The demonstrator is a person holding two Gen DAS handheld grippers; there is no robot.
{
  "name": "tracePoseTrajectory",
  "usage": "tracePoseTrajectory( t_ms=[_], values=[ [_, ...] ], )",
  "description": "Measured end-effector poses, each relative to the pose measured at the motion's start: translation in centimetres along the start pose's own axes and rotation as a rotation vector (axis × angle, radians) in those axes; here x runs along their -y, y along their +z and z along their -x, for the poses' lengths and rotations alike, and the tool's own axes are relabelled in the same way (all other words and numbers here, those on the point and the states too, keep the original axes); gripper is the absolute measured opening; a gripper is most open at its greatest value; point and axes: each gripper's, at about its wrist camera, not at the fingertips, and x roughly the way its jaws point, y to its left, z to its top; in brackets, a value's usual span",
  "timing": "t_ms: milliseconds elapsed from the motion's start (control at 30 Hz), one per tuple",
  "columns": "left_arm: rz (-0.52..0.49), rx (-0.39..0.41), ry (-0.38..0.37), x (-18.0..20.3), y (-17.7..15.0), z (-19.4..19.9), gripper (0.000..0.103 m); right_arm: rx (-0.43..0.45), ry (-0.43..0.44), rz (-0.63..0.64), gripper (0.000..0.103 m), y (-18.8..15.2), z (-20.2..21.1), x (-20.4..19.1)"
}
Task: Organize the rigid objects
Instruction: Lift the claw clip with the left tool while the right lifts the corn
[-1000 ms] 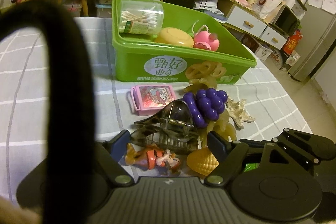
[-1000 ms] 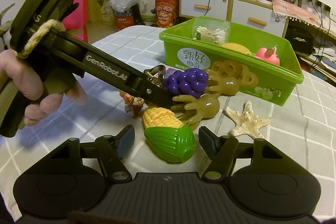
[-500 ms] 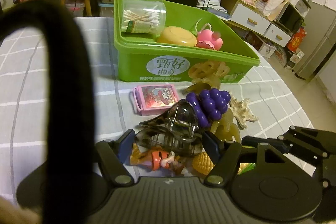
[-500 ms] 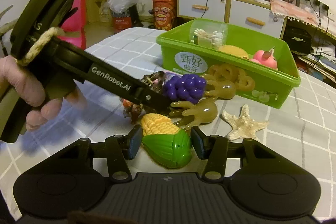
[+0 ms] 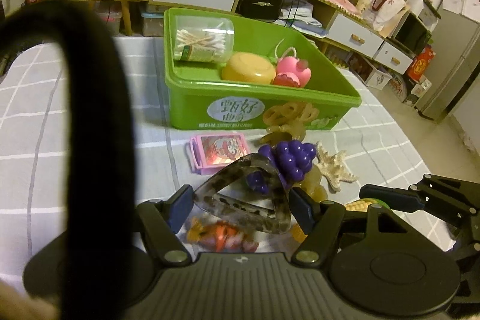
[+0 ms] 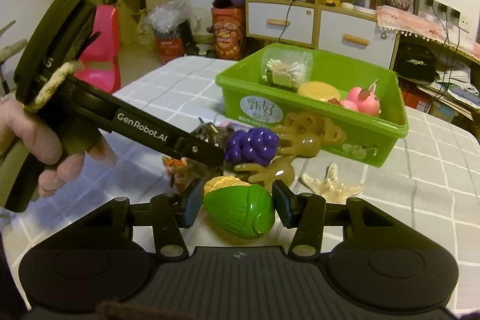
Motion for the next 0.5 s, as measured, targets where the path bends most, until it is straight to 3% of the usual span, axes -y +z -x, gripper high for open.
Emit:
tracePoseTrajectory(
  t_ms=[267,300,333,367,500],
  values=[
    [0.020,0.023,0.002,0.1,0.7,1.1,0.041,0.028,-0.014,-0.034,0.055,1.1,1.1,0.9],
    [0.024,0.028,0.004,0.1,0.8,1.2,0.037,0.034,-0.017,-0.040,0.055,1.3,1.2,1.0],
    [0.029,0.029,0.004,0.1,1.0,1.3,0.019,0.042,-0.020,-0.049,0.055,1.6,1.4,1.2],
    [0.037,0.019,0.004,0.0,1.3,1.3,0.014,0.048,-0.022,-0.055,0.055,1.7,1.6,1.5],
    [0.043,0.025,0.007,0.0,1.7,1.4,0.014,0.079,-0.036,-0.092,0.055,2.7,2.1,2.5]
  ],
)
